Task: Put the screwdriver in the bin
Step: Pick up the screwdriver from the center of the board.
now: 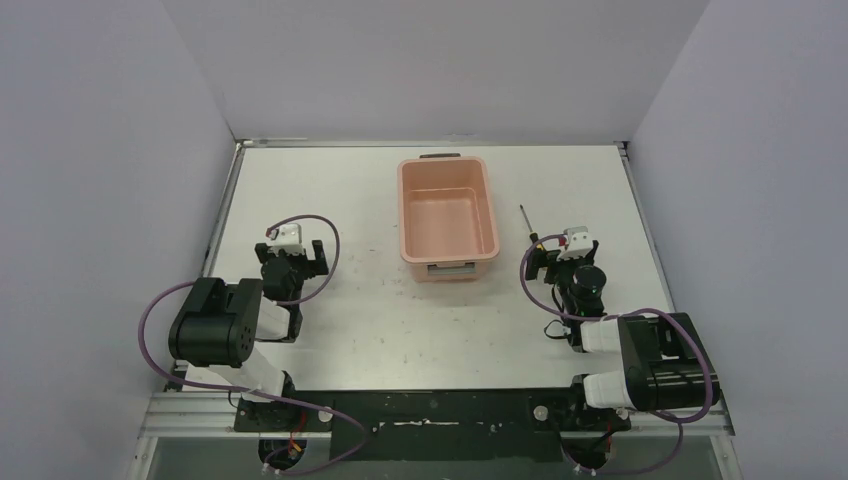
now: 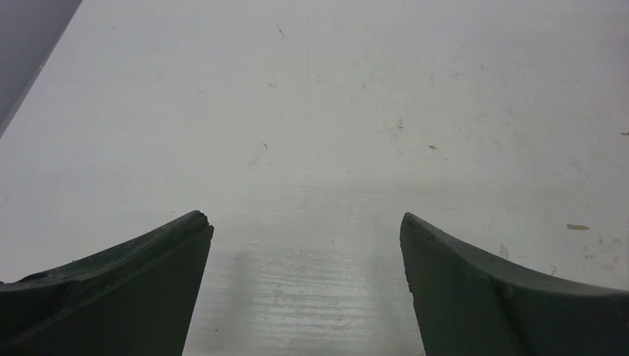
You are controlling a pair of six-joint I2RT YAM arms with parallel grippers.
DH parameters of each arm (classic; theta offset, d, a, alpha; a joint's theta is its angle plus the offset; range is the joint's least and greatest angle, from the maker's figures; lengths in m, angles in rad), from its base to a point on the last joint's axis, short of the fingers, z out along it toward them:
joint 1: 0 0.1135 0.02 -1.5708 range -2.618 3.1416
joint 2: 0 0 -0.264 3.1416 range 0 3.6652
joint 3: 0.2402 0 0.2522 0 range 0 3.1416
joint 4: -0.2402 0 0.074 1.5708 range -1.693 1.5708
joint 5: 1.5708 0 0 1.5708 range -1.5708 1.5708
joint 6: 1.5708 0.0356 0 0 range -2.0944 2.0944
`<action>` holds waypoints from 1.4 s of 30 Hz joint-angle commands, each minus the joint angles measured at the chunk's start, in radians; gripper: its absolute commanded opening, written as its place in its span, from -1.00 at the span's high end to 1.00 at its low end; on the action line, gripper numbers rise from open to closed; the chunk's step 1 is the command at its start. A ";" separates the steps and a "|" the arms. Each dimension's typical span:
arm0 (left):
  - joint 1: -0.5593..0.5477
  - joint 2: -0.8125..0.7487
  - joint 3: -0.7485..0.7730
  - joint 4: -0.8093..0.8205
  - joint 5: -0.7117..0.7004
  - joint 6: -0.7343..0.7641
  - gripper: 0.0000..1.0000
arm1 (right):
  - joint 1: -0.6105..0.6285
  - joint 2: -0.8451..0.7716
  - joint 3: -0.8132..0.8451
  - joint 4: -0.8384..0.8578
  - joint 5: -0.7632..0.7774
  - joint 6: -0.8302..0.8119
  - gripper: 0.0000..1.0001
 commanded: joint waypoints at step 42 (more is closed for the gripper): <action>-0.001 -0.005 0.022 0.029 0.006 0.009 -0.94 | -0.001 -0.085 0.556 -0.814 0.020 0.049 -1.00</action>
